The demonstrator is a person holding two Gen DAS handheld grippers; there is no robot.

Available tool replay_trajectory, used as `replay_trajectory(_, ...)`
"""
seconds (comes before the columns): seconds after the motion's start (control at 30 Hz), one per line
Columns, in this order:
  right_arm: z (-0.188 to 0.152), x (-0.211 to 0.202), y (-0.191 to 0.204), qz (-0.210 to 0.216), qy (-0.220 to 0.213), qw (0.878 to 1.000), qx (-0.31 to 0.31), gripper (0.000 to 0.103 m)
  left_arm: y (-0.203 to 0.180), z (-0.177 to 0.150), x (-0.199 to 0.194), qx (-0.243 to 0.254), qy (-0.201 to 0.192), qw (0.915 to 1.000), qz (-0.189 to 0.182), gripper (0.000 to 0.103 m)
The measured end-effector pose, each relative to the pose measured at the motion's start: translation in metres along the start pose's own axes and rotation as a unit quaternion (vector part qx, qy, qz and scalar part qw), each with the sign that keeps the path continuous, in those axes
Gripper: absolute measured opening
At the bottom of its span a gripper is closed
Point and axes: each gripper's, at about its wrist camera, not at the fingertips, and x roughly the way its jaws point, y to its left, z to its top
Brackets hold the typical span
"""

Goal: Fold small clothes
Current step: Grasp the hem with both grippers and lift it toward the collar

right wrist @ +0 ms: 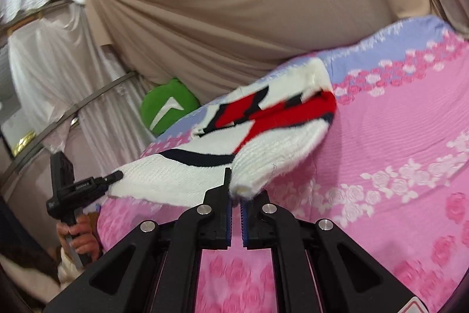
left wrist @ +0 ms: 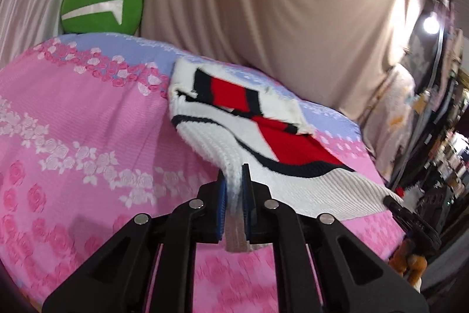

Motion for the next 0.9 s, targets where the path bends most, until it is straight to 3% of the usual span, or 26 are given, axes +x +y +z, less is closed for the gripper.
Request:
replay_trajectory(0.13, -0.011, -0.064, 0.028, 0.049, -0.054, 0.997, -0.031, 0.004, -0.021, -0.012, -0.065, 0.029, -0.045, 0.9983, -0.022, 0.008)
replay_trajectory(0.23, 0.004, -0.099, 0.044, 0.078, -0.123, 0.988, -0.046, 0.004, -0.031, 0.002, -0.101, 0.040, -0.099, 0.9935, -0.039, 0.008)
replay_trajectory(0.37, 0.042, -0.088, 0.050, 0.111, -0.164, 0.978, -0.061, 0.004, -0.044, 0.039, -0.093, 0.058, -0.134, 0.9887, -0.034, 0.009)
replay_trajectory(0.47, 0.075, -0.039, 0.028, 0.083, -0.149, 0.984, -0.043, 0.004, -0.036, 0.073, -0.047, 0.052, -0.116, 0.9919, -0.001, 0.009)
replay_trajectory(0.6, 0.102, 0.061, -0.033, 0.009, -0.079, 0.997, 0.023, 0.004, -0.010, 0.108, 0.071, 0.033, -0.028, 0.9960, 0.078, 0.009)
replay_trajectory(0.73, 0.108, 0.142, -0.085, -0.041, -0.007, 0.997, 0.072, 0.004, 0.027, 0.110, 0.178, 0.016, 0.058, 0.9874, 0.146, 0.009)
replay_trajectory(0.9, 0.112, 0.205, -0.126, -0.081, 0.050, 0.990, 0.103, 0.004, 0.054, 0.098, 0.241, 0.012, 0.104, 0.9783, 0.179, 0.010)
